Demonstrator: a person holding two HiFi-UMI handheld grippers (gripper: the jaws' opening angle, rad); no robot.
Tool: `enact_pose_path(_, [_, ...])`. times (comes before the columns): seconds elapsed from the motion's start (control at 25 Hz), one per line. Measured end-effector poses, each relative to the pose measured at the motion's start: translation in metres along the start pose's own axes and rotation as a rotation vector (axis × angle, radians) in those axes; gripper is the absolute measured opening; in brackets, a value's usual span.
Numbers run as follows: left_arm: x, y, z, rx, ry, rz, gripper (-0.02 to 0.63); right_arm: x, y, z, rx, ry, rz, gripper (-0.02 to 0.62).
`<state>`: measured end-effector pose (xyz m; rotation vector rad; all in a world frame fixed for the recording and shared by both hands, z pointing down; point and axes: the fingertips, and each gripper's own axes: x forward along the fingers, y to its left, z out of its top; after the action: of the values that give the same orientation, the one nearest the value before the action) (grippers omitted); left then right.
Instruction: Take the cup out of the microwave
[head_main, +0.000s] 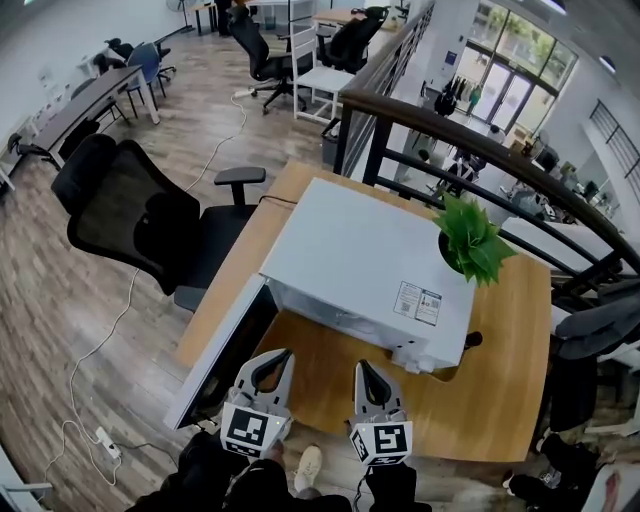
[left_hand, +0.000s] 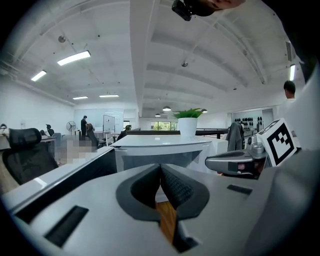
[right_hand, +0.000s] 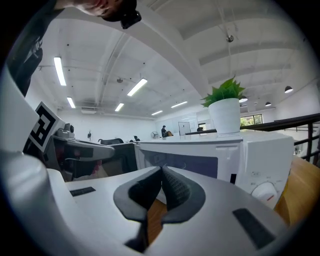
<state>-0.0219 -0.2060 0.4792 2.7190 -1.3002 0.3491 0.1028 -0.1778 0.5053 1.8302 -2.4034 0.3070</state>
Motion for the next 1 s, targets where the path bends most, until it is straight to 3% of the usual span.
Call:
enact_pose_path(0.24, [0.037,0.016,-0.025,-0.010,0.044,-0.014,0.025,0.040,-0.013,-0.027,0.011,0.034,0.006,0.015])
enact_pose_path(0.6, [0.068,0.031,-0.045,-0.020,0.044,-0.032,0.025,0.083,-0.022,-0.053,0.058,0.064,0.046,0.015])
enact_pose_path(0.68, [0.070,0.031,-0.048,-0.021,0.075,-0.042,0.025,0.091,-0.022,-0.057,0.069,0.075,0.065,0.080])
enact_pose_path(1.0, [0.078,0.034,-0.056,-0.033,0.089,-0.047,0.025,0.116,-0.023,-0.068,0.072,0.103,0.094,0.124])
